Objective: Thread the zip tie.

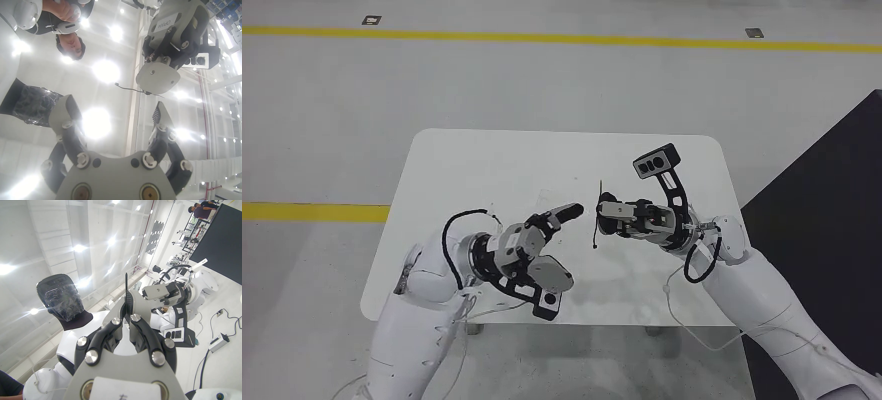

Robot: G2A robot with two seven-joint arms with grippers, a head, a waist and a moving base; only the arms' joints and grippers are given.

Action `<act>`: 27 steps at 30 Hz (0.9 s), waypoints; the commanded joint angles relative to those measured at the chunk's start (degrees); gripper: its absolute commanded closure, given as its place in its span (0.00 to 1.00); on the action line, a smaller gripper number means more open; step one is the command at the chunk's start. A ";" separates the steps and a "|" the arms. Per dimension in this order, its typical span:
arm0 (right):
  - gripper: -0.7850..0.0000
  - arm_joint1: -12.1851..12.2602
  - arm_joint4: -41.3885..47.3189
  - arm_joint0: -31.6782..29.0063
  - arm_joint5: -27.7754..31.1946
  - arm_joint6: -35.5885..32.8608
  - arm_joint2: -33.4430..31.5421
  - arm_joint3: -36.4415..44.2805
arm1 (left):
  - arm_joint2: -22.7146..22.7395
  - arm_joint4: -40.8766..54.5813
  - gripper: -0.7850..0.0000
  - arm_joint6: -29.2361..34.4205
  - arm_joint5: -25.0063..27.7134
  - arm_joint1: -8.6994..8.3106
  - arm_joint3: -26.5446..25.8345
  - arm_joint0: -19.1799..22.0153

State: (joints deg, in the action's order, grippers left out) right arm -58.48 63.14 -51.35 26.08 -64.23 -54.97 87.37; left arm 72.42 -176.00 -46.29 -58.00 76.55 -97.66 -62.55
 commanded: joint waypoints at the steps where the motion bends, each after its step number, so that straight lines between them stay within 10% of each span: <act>1: 1.00 0.00 0.00 0.00 0.00 0.00 0.00 0.00 | 0.46 0.00 0.00 0.01 0.00 0.33 0.28 -0.27; 18: 1.00 0.00 0.00 0.00 0.00 0.00 0.00 0.00 | 6.62 0.00 0.00 6.54 0.16 2.36 2.19 -3.46; 27: 1.00 0.00 0.00 0.00 0.00 0.00 0.00 0.00 | 10.22 0.00 0.00 -10.84 10.77 -7.92 -9.76 4.12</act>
State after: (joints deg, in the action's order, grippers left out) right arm -58.49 63.14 -51.35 26.08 -64.23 -54.97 87.37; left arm 83.38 -176.00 -56.03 -48.24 70.30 -107.31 -59.19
